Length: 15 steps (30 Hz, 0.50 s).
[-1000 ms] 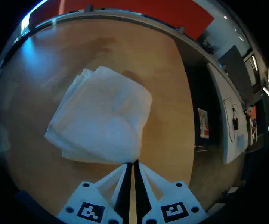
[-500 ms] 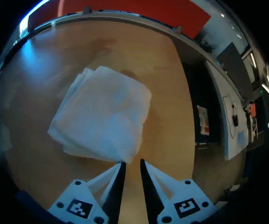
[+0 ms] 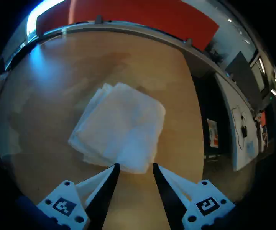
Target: Fold towel
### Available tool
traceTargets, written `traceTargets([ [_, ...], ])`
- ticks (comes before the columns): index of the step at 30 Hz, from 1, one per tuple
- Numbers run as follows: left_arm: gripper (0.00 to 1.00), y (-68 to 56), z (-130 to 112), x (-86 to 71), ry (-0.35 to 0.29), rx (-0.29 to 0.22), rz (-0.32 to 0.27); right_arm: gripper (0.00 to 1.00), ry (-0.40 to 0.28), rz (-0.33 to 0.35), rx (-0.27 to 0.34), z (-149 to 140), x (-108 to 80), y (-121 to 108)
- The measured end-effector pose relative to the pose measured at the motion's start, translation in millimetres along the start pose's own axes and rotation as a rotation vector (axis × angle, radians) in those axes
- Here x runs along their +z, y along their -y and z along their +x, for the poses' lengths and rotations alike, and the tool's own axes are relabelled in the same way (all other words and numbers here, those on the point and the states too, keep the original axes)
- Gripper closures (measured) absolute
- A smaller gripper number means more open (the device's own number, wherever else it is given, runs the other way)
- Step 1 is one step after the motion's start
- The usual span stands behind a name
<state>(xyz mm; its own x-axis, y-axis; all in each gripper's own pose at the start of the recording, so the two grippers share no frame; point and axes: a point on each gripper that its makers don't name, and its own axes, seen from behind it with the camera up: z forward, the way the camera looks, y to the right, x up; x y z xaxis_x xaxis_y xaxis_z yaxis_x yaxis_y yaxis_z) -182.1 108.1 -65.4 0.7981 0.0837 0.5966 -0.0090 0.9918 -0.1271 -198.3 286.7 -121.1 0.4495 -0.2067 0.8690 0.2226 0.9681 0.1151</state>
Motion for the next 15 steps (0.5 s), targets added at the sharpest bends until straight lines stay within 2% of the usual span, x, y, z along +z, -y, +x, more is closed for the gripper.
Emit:
traceTargets([
  [8, 0.14, 1.4, -1.3, -2.0, -0.002, -0.009, 0.004, 0.33, -0.060, 0.092, -0.044, 26.3, 2.7, 44.8],
  [15, 0.13, 5.2, -4.8, -5.3, -0.002, -0.016, 0.013, 0.33, -0.071, 0.142, -0.079, 36.5, 11.7, 75.5],
])
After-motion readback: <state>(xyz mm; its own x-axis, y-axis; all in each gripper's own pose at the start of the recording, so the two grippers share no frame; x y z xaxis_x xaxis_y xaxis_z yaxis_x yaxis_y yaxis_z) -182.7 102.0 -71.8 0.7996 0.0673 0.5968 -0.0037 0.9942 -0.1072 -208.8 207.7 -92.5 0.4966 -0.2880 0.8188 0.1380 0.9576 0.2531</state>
